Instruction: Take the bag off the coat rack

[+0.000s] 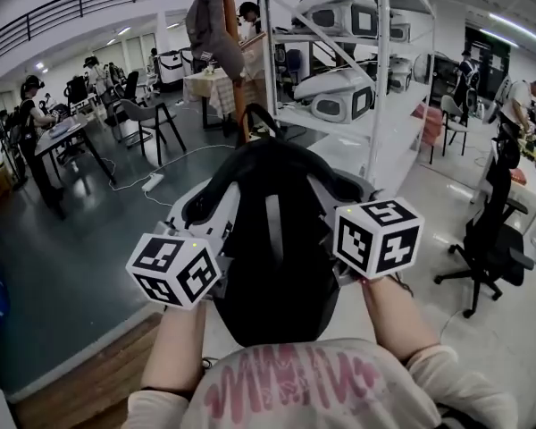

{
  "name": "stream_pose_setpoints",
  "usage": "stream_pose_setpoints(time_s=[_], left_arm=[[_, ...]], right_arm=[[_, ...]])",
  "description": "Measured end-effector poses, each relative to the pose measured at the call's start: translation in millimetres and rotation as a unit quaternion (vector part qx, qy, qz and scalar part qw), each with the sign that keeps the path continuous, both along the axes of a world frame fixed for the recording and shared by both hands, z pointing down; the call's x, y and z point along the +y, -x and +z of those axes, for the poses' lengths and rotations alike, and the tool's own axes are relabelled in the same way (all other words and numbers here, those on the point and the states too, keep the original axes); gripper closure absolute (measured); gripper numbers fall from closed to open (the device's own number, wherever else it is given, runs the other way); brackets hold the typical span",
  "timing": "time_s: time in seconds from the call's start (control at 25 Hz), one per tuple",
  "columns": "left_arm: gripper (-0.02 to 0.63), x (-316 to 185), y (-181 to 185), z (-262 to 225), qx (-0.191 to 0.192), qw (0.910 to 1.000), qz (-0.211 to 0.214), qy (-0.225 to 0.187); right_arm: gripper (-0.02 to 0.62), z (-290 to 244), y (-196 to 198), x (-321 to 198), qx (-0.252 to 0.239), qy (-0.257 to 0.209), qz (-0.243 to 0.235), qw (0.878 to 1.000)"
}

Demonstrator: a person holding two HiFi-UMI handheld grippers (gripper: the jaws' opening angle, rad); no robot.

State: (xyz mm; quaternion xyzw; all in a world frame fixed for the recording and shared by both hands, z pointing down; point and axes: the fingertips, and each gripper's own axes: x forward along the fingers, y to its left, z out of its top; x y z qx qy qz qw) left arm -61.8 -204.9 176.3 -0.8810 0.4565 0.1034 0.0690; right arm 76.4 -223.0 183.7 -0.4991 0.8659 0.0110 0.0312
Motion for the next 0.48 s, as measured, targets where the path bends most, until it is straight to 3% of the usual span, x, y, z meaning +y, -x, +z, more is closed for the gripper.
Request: stream_pose_setpoints(time_s=[0.48], left_arm=[[0.520, 71, -27, 39, -0.005, 0.9991, -0.024, 0.035]], right_arm=[[0.523, 45, -26, 63, -0.017, 0.048, -0.030, 0.998]])
